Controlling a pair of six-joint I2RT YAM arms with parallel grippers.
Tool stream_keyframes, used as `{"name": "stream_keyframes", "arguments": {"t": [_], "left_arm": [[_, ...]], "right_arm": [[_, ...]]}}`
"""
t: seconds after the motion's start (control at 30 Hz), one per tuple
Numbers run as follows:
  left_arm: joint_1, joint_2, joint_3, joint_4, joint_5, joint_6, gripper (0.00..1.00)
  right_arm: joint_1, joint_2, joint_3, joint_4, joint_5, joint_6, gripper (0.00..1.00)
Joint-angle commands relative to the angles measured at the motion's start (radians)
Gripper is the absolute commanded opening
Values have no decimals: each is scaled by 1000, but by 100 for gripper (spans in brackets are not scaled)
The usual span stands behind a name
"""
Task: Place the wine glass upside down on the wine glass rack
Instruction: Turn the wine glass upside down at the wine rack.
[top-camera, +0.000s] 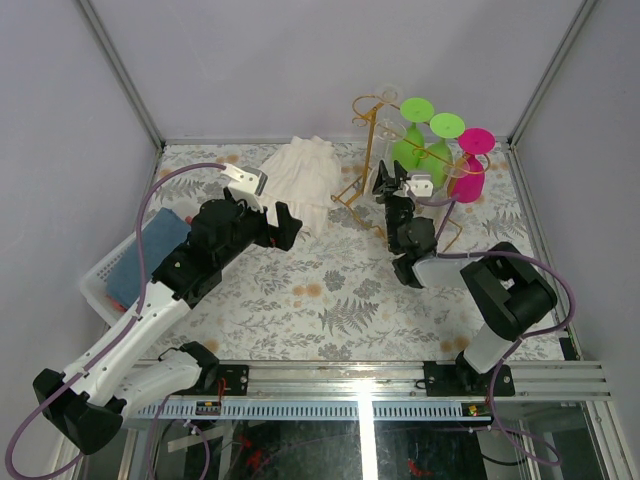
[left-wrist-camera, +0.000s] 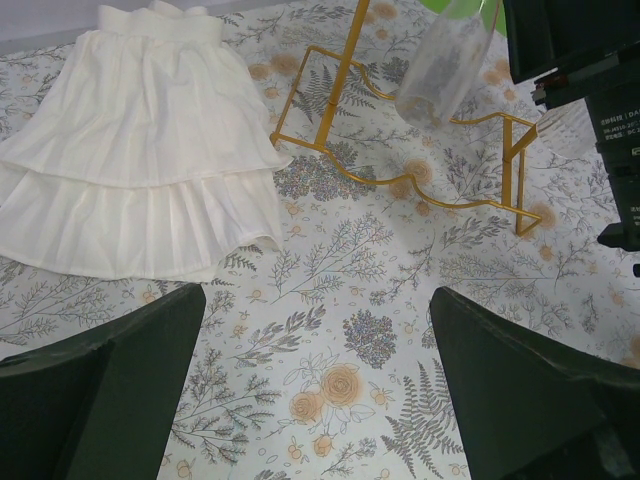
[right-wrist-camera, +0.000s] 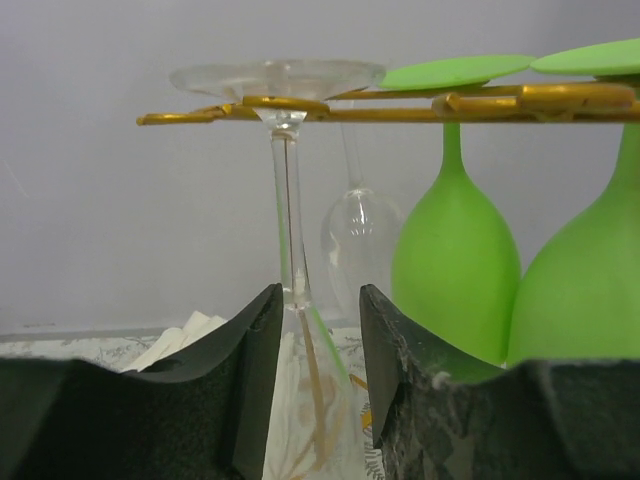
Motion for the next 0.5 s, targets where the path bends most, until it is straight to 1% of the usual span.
{"name": "stream_keyframes", "arguments": {"t": [0.0,0.2,0.27,0.33,0.37,0.4,0.47], "left_arm": [[6,-12,-3,58,1,-10,95],[5,-20,-3,57,-8,-8,95],[5,-23,-3,56,-12,-7,96],[6,-28,-1,56,-16,-7,96],[6,-31,-1,55,-19,-7,96],[6,-34,-3,54,-22,-6,96],[6,-44,-5,55,-34,-9,96]], "right_arm": [[-4,-52,-31,134,-51,6,45],[-4,-118,-98,134,-123,33,53],[-3,-153,-128,112,-149,47,57],[0,-201,-149,54,-176,52,67],[3,-231,-159,16,-192,54,87],[5,-258,-167,-31,-208,57,99],[10,-321,-180,-121,-237,67,99]]}}
